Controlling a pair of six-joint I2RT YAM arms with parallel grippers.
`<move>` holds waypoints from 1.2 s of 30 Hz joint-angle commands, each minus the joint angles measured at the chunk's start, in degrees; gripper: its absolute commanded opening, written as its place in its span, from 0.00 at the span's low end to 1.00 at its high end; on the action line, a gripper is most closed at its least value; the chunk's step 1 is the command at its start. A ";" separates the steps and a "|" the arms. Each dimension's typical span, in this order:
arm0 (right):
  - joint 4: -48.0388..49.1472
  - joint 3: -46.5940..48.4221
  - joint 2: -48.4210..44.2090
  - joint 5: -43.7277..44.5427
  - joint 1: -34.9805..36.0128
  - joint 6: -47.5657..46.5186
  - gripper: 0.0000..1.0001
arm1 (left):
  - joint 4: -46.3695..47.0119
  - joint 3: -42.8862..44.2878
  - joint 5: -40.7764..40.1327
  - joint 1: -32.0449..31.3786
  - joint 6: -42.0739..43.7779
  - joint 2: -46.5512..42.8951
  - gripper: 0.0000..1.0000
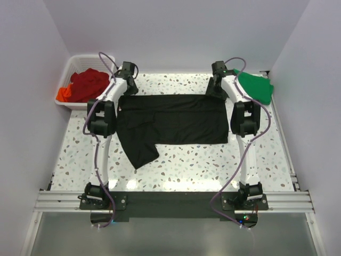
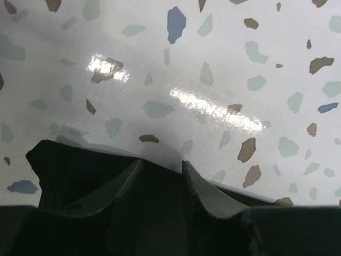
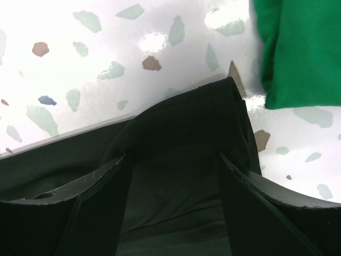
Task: Fold and stack the t-shirts
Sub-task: Fold the tshirt
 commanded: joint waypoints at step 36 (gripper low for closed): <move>9.69 -28.24 -24.83 -1.69 4.58 -1.26 0.67 | 2.31 -37.12 -0.32 -2.16 -4.71 -32.80 0.42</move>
